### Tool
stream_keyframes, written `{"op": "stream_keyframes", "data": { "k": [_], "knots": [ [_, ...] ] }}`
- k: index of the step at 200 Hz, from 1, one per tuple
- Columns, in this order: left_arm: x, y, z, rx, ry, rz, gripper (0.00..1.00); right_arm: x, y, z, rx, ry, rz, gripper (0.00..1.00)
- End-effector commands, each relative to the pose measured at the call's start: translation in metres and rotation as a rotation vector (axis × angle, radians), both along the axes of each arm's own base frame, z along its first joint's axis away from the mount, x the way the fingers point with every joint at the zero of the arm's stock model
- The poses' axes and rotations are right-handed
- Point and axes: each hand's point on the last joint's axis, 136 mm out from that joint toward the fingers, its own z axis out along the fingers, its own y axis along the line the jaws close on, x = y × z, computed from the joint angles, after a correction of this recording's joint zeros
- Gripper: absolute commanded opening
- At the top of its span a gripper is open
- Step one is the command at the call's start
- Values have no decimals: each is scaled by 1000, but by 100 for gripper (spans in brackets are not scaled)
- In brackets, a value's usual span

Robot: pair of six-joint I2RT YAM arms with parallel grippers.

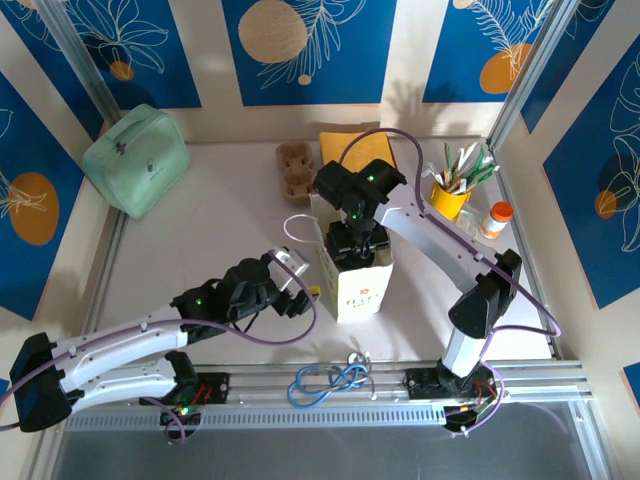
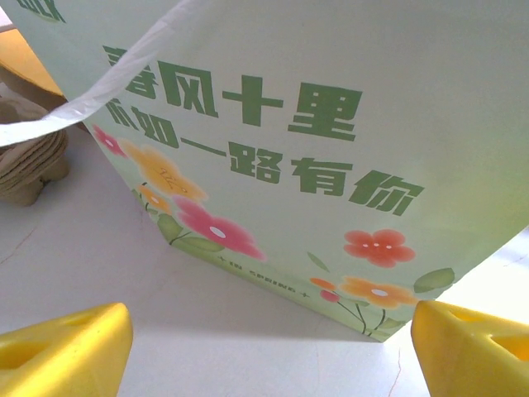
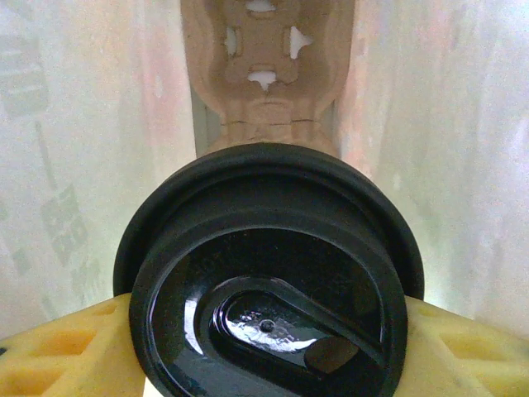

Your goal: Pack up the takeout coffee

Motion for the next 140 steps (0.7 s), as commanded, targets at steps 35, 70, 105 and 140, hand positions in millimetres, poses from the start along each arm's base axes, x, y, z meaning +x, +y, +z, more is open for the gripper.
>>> {"op": "stream_keyframes", "data": {
  "k": [35,70,105,140],
  "knots": [
    [-2,3,-7,37,-8,-9,87,0,2,-14,9,36,-3,64],
    [-2,2,-8,40,-5,-8,87,-1,0,-23,3,55,-14,64],
    [-1,2,-8,46,-7,-8,88,-2,2,-26,16,59,-12,63],
    [-1,2,-7,43,-10,-9,88,-3,1,-28,19,56,-7,63]
  ]
}}
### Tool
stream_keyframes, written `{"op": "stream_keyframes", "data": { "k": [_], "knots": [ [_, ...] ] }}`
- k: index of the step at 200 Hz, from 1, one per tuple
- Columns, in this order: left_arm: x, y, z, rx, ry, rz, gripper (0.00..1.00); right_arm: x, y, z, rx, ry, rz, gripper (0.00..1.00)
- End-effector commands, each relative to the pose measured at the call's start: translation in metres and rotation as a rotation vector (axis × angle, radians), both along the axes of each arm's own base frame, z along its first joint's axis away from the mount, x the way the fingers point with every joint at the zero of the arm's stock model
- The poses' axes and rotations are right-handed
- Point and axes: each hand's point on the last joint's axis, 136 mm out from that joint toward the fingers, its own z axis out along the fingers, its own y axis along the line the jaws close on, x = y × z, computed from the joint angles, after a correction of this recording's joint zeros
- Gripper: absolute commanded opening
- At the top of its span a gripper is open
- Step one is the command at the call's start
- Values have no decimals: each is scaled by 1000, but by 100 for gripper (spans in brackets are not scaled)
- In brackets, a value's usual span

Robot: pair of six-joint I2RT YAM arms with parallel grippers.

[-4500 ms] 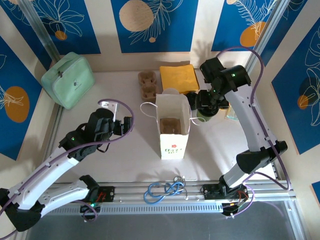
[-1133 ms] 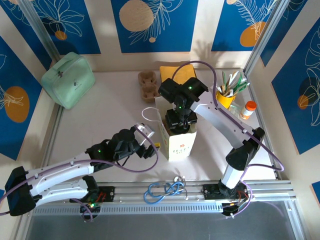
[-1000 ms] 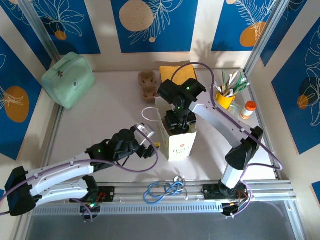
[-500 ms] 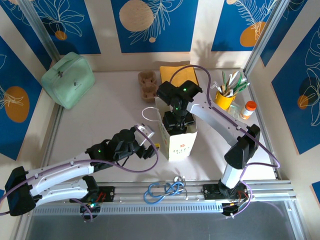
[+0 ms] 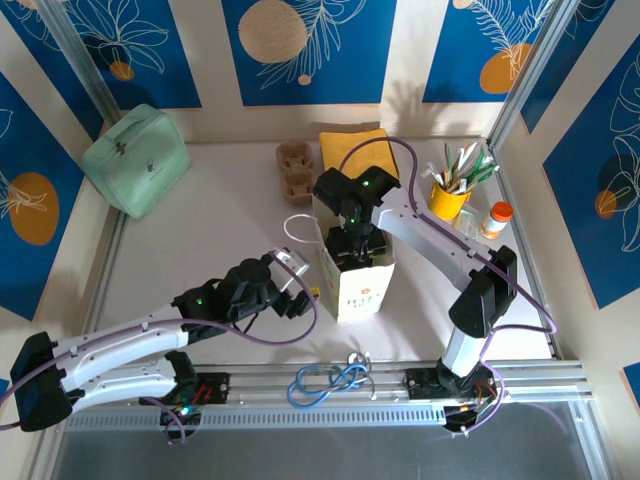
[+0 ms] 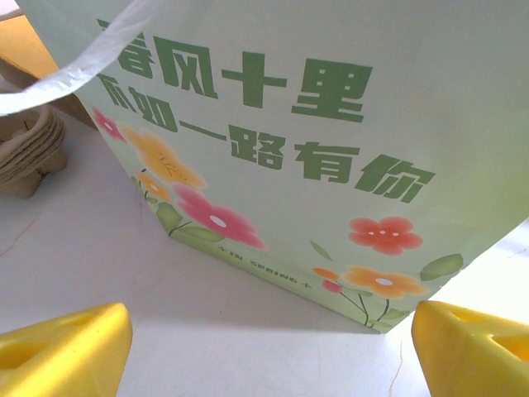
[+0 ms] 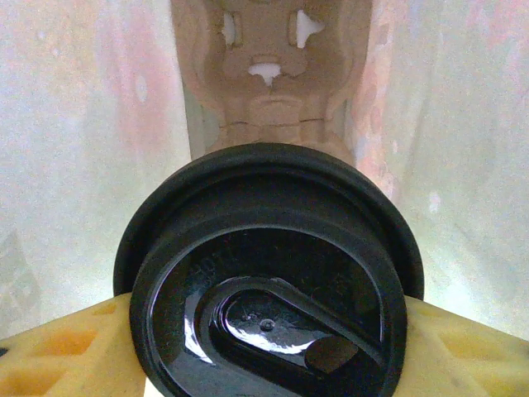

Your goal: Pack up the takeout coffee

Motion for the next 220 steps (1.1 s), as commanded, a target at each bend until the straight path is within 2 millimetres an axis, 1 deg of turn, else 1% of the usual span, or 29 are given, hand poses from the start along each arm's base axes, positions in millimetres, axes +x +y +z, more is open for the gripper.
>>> {"op": "stream_keyframes", "data": {
  "k": [1,51,94,121,181,220],
  "knots": [
    [-1,1,-2,26,-20,-10,88,-4,-1,-1,15,16,1,63],
    [0,-1,-2,33,-18,-14,88,-5,-4,-1,5,6,0,63],
    [0,-1,-4,37,-15,-10,88,-6,-11,-4,-30,1,-19,63],
    [1,0,-4,38,-13,-5,88,-8,-9,-8,-22,10,-14,63],
    [1,0,-5,44,-9,-4,88,-11,-3,-6,16,7,-18,63],
    [2,-2,-7,48,-5,-1,88,-13,-5,-7,14,8,-16,63]
  ]
}}
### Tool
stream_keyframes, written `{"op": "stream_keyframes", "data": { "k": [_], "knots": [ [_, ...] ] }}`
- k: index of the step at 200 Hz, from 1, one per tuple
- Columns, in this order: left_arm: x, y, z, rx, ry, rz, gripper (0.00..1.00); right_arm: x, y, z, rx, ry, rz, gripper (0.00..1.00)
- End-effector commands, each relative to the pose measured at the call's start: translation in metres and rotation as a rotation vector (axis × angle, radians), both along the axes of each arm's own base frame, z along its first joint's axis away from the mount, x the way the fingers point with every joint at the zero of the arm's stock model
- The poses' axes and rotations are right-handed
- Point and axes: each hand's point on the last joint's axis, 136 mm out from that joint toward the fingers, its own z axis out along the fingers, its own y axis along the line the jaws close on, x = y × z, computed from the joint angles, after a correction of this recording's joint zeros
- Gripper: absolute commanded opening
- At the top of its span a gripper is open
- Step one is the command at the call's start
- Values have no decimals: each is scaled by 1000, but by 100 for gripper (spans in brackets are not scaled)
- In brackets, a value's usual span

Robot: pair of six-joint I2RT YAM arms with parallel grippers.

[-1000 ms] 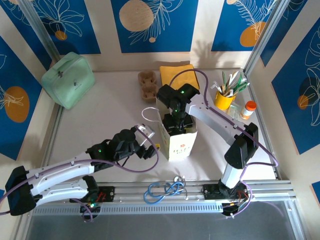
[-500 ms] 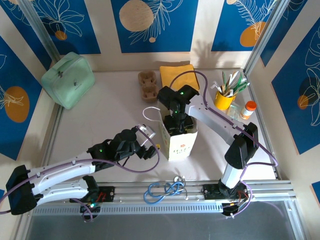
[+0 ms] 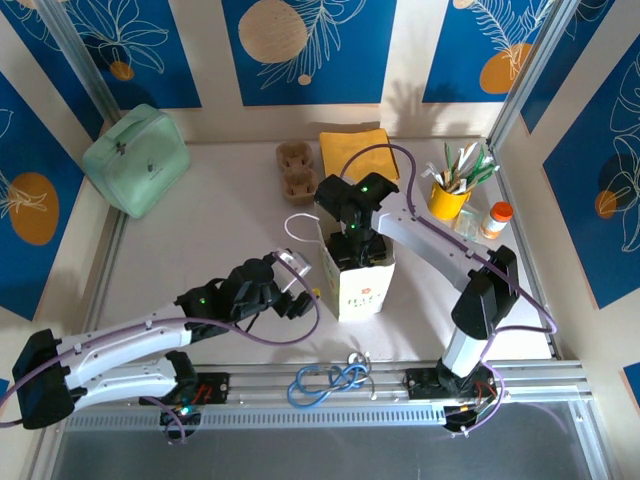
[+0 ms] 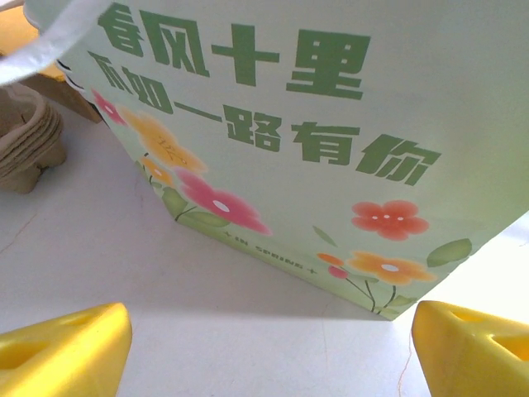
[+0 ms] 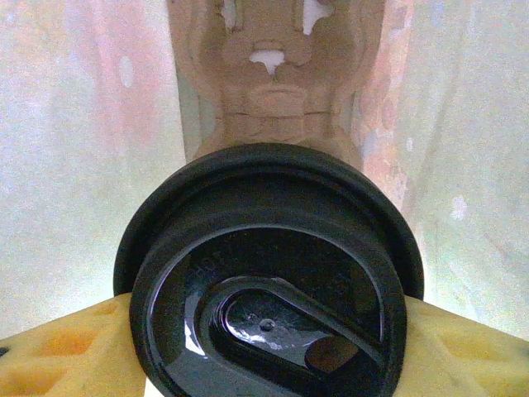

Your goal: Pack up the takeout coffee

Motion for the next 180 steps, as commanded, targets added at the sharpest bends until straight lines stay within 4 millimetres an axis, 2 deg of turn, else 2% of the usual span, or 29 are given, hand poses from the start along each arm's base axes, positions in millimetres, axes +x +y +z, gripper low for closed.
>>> {"op": "stream_keyframes", "data": {
  "k": [1,180],
  "knots": [
    [1,-1,2,11,-5,3,88,-9,0,8,28,-4,-8,63],
    [6,1,5,12,-35,26,88,-8,-3,4,28,-4,-21,63]
  ]
}}
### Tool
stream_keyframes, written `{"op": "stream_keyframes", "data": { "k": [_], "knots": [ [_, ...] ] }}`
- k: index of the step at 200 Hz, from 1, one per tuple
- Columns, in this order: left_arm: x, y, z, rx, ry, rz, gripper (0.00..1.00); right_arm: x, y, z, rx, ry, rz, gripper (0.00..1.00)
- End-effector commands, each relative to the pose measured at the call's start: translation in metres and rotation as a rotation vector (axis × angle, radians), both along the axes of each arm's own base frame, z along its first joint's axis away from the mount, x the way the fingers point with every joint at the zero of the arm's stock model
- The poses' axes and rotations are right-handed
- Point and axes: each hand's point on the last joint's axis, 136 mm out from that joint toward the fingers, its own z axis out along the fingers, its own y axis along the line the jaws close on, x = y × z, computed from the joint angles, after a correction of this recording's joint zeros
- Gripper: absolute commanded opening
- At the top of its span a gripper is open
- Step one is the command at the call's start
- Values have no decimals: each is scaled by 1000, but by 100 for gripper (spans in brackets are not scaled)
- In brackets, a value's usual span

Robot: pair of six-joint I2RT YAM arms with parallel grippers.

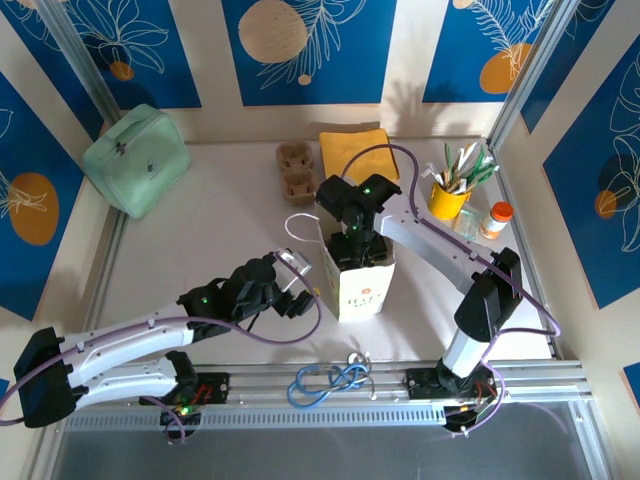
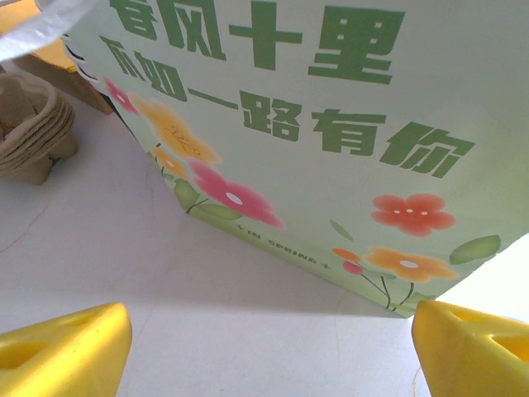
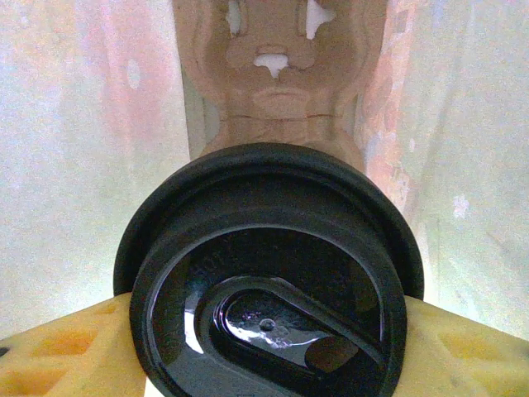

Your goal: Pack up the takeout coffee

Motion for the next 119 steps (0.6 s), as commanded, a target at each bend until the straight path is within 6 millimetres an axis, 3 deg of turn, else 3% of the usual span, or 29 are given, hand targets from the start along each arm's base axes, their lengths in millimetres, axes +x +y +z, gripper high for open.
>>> {"op": "stream_keyframes", "data": {
  "k": [1,119],
  "knots": [
    [2,-2,9,-8,-30,2,88,-7,-4,3,14,10,-17,63],
    [2,-2,8,-7,-24,2,88,-12,-8,0,15,20,-28,63]
  ]
}}
